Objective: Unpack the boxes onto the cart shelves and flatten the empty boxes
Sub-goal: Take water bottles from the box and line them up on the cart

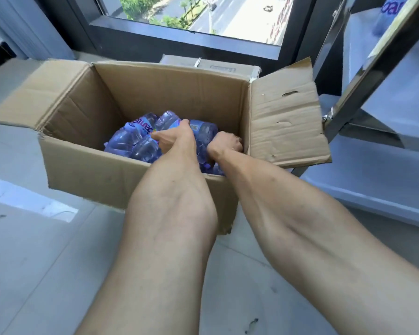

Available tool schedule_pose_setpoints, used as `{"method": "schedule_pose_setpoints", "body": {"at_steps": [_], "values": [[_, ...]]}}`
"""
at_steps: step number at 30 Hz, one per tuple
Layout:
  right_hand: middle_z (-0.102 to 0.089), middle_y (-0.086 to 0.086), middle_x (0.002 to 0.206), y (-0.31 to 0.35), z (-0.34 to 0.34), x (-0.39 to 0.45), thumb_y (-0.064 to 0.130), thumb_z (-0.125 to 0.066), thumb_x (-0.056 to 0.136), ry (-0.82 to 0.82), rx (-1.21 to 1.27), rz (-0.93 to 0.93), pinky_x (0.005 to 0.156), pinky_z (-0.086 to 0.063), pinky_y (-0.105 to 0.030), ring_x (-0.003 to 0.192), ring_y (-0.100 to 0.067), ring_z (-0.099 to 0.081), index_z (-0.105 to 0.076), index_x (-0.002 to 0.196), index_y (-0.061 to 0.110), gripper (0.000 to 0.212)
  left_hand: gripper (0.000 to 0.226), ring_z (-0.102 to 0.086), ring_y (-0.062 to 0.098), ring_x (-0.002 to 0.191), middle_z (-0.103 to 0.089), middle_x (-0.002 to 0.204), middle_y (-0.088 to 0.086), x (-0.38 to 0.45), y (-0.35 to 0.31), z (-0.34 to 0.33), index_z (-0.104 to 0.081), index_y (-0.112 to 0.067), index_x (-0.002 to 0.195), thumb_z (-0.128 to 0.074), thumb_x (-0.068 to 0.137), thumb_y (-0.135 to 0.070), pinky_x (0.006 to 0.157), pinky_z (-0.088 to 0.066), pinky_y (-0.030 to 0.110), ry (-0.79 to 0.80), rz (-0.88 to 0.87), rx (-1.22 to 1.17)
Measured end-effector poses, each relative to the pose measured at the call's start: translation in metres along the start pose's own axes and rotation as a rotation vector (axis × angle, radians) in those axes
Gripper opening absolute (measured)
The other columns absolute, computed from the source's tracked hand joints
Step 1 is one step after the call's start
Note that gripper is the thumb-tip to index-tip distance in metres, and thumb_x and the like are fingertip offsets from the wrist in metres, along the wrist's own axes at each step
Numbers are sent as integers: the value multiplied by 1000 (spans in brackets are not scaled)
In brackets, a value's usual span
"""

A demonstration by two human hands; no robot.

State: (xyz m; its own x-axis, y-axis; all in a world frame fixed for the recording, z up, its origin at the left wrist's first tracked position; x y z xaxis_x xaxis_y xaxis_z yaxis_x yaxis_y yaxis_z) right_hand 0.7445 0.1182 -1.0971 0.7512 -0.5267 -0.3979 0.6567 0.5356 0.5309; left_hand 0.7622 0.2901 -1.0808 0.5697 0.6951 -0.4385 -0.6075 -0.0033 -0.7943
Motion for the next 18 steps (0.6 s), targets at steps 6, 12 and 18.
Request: {"method": "schedule_pose_setpoints", "body": {"at_steps": [6, 12, 18], "values": [[-63, -7, 117, 4, 33, -42, 20, -78, 63, 112, 417, -100, 73, -48, -22, 103, -23, -64, -59, 122, 5, 63, 86, -58, 32, 105, -60, 118, 12, -11, -15, 65, -41, -17, 130, -76, 60, -52, 86, -38, 35, -46, -14, -225], [-57, -15, 89, 24, 62, -81, 24, -61, 62, 381, 1154, -9, 71, -48, -35, 77, -29, -57, -57, 91, -2, 39, 68, -46, 20, 50, -52, 81, 1, -38, -26, 88, -50, -18, 112, -73, 50, -34, 51, -48, 26, 138, 112, -605], [-66, -3, 76, 33, 109, -122, 40, -58, 86, 856, 1655, 259, 60, -51, -25, 62, -16, -62, -59, 100, 12, 31, 35, -47, 19, 66, -53, 93, 5, -117, -40, 72, -57, -15, 100, -71, 70, -23, 55, -40, 25, 557, 236, -1038]]}}
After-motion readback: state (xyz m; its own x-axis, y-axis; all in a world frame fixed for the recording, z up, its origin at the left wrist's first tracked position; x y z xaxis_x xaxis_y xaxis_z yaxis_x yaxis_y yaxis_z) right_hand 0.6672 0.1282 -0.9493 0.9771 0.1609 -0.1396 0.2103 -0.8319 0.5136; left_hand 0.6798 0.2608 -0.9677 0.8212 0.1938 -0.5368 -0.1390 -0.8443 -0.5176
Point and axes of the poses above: each hand's wrist, its own x-axis towards the middle knuckle, its own z-axis out of the back of the hand, y = z × x, the point moved 7 cm from there along x, towards the middle knuckle
